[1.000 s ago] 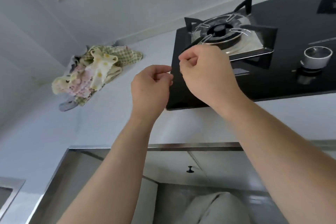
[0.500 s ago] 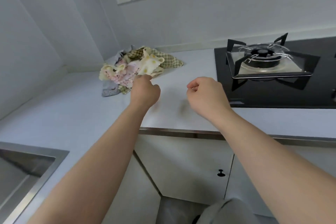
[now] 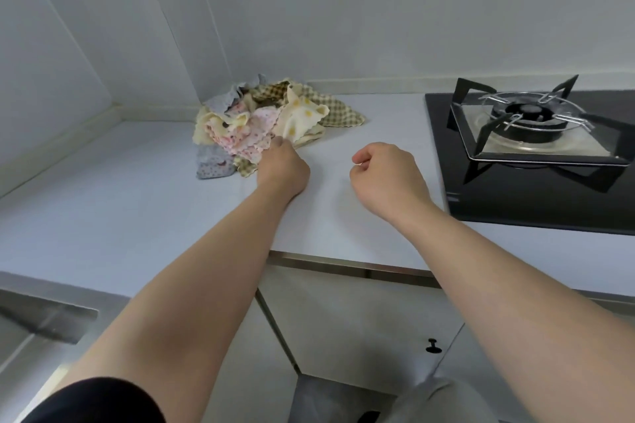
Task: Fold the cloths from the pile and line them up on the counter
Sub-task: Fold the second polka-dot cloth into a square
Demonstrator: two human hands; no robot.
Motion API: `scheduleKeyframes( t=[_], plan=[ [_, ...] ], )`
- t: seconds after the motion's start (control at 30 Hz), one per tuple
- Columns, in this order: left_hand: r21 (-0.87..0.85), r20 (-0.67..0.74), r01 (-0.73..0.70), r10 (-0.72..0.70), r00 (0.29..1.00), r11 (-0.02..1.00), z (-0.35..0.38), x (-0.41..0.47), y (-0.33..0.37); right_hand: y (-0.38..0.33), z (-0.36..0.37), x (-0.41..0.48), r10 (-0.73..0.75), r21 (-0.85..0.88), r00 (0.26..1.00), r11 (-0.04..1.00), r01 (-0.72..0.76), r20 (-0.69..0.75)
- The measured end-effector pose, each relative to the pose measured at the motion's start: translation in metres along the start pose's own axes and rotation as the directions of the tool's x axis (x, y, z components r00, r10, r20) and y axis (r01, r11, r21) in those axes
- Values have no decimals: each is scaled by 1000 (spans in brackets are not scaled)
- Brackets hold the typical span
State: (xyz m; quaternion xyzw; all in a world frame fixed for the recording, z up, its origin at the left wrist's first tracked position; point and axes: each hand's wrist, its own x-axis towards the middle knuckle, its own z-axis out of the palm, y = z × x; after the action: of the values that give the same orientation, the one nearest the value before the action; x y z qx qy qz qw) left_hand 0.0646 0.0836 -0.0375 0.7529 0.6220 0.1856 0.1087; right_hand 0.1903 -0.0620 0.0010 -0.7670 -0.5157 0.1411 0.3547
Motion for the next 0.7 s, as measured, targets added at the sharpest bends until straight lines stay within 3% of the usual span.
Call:
scheduleKeyframes(
  t=[0.13, 0.2, 0.33, 0.47, 0.6, 0.7],
  plan=[
    [-117, -83, -41, 31, 996, 992, -8, -6, 2, -1, -2, 9, -8, 0, 1000, 1000, 8, 14],
    [-171, -176, -133, 102, 979, 976, -21, -10, 8, -1, -4, 14, -8, -1, 1000, 1000, 8, 26],
    [-229, -443, -390, 262, 858, 892, -67, -34, 31, -4, -17, 22, -62, 20, 998, 998, 61, 29],
    [-155, -598, -591, 400, 694, 792, -99, -71, 48, -9, -21, 18, -275, 156, 961, 949, 273, -9],
    [-112, -664, -649, 429, 612, 753, -111, -87, 59, -15, -26, 7, -343, 317, 932, 876, 363, -119],
    [-107, -683, -654, 423, 596, 749, -115, -92, 64, -12, -39, 4, -384, 236, 910, 880, 413, -160]
  ],
)
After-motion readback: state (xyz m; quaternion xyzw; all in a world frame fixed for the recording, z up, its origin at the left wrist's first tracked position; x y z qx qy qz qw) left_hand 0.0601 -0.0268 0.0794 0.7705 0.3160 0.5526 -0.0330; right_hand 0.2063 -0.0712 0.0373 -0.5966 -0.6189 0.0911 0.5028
